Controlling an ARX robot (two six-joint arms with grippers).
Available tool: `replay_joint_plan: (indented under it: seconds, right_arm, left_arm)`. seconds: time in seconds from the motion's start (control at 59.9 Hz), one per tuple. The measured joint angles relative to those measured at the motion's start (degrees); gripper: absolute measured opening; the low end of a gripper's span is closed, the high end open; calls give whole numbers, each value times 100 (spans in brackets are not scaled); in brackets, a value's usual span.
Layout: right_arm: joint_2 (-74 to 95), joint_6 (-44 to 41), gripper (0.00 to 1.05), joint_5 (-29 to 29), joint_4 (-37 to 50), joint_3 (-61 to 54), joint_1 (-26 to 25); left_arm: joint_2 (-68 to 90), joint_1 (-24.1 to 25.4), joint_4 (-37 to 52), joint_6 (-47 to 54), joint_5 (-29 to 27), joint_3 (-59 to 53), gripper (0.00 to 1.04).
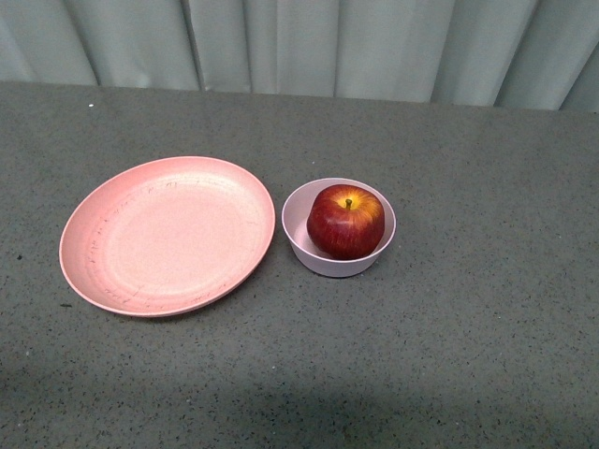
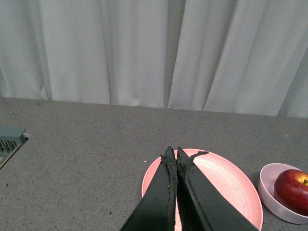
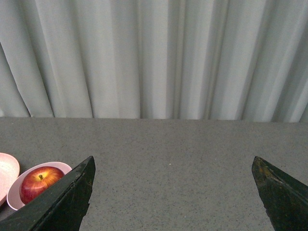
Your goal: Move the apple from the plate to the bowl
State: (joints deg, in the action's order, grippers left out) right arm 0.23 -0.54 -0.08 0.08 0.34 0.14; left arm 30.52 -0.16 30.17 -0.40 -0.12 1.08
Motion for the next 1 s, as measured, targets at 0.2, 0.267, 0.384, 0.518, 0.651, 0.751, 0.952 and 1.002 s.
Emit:
replay_joint_plan:
  seconds: [0.2,0.267,0.384,0.518,0.651,0.751,0.952,1.002]
  right_arm:
    - [0,0,95,0,0,0,0]
    - [0,0,95,0,0,0,0]
    - [0,0,95,0,0,0,0]
    - [0,0,95,0,0,0,0]
    - [0,0,95,0,0,0,0]
    - [0,0,95,0,0,0,0]
    - [0,0,95,0,0,0,0]
    - [0,0,95,0,0,0,0]
  left_arm:
    - [-588,0,-555,0,0,0,4]
    - [-785,0,-741,0,0,0,4]
    - [-1067,0,-1014,0,0,0,4]
    - [-1355,0,-1298,0,0,0,4]
    - [-1591,0,-1532,0,0,0,4]
    - [-1757,0,-1698,0,0,0,4]
    - [-2024,0,-1969,0,0,-2,4]
    - [-2190,0,-2140,-2,-2,0,4]
